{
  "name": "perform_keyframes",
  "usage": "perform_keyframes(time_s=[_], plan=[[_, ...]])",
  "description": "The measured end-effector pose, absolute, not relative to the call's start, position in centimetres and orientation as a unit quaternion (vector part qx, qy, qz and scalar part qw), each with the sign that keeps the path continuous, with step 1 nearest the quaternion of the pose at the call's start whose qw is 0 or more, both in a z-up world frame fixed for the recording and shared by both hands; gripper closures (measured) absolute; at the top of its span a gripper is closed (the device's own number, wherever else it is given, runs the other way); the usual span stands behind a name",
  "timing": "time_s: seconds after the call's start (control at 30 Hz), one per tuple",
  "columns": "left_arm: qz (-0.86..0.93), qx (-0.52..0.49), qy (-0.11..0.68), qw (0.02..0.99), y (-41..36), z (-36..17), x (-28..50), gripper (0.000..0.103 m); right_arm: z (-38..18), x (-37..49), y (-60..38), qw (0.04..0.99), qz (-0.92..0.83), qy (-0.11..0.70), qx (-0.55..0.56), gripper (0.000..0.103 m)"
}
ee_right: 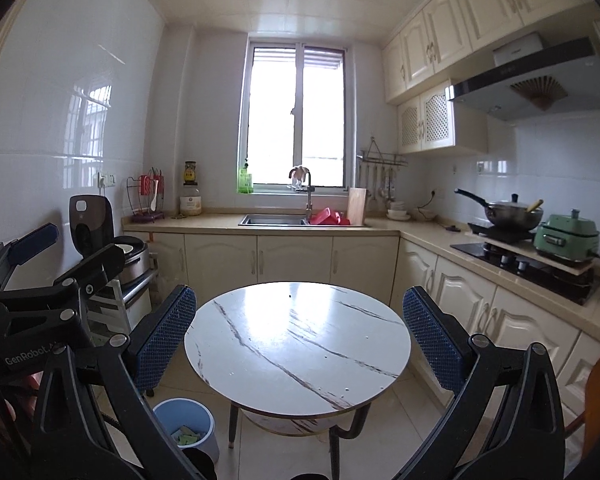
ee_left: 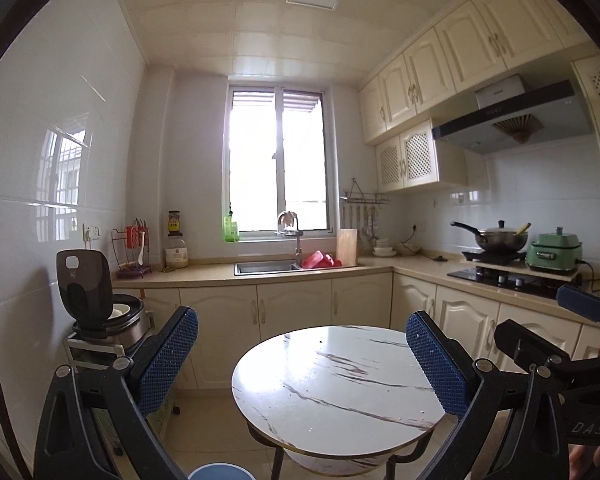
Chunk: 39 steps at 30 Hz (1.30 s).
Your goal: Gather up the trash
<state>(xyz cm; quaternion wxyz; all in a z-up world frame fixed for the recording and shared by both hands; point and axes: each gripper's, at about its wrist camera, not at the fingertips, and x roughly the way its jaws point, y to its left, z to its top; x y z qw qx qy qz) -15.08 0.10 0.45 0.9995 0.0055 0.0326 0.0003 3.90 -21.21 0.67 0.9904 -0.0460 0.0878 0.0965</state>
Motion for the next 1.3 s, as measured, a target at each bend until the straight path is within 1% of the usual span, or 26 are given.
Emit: perform_keyframes(time_s=[0.2,0.77,1.3], plan=[[0.003,0.013,0.031,0.999,-0.8,-0.9,-14.0,0.001,0.1,3.4,-21.3,0.99,0.098,0.089,-0.044,0.0],[0.004,0.013,0.031,0.999,-1.6,-0.6,-13.0,0.001,-0.1,3.3,-21.5,0.99,0.101,0.092,-0.045,0.0],[0.007,0.016,0.032,0.999,-0.9,-0.1,-12.2,0.001,-0.3,3.7,-22.0,0.989,0.106,0.097,-0.045,0.0]])
